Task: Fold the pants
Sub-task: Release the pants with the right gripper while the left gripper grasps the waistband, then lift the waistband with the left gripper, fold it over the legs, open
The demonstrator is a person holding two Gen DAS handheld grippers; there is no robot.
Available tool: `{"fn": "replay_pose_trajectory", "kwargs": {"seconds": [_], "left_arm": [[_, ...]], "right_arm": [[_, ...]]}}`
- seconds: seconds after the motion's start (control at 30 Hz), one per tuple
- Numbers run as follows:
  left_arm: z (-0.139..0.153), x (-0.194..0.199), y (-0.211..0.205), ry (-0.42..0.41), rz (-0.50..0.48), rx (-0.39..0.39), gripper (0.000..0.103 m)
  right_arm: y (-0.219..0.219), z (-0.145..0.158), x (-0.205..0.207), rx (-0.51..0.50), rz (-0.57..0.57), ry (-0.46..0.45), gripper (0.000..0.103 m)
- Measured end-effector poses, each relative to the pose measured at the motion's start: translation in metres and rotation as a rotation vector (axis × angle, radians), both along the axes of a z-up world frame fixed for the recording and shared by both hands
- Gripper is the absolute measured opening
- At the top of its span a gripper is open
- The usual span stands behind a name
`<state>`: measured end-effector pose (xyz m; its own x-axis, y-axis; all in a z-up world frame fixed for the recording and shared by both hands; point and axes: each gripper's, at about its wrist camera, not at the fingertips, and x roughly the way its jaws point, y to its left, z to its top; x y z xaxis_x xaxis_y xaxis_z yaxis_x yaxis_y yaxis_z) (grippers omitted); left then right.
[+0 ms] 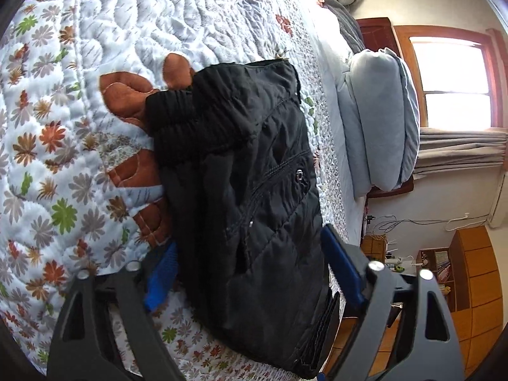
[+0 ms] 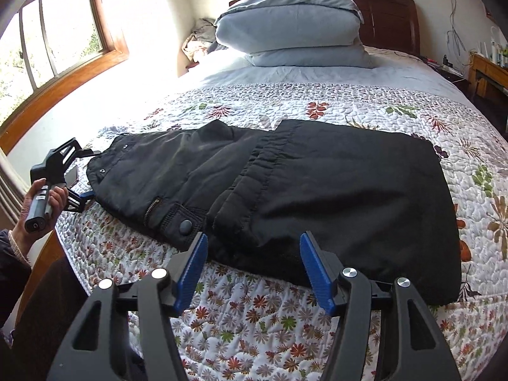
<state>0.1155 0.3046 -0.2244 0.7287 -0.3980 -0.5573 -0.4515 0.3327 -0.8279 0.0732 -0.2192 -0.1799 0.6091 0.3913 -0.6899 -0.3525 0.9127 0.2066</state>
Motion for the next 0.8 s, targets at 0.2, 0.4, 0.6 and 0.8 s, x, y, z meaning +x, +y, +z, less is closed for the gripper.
{"fn": "replay_pose_trajectory", "kwargs": {"seconds": [0.2,0.4,0.6,0.8], "left_arm": [[-0.006,0.008,-0.004,0.029,-0.014,0.049,0.026],[-0.003,0.004,-0.007,-0.012,-0.024,0.101,0.015],[0.037,0.002,-0.03,-0.133,-0.043,0.214,0.013],[0.076,0.007,-0.064,-0.245,-0.125,0.288,0.014]], "right_arm": [[-0.005,-0.002,0.004,0.005,-0.034,0.005,0.061],[-0.01,-0.002,0.005,0.003,-0.06,0.006,0.061],[-0.017,-0.001,0.005,0.017,-0.086,0.004,0.061],[-0.028,0.002,0.005,0.043,-0.116,-0.003,0.061]]}}
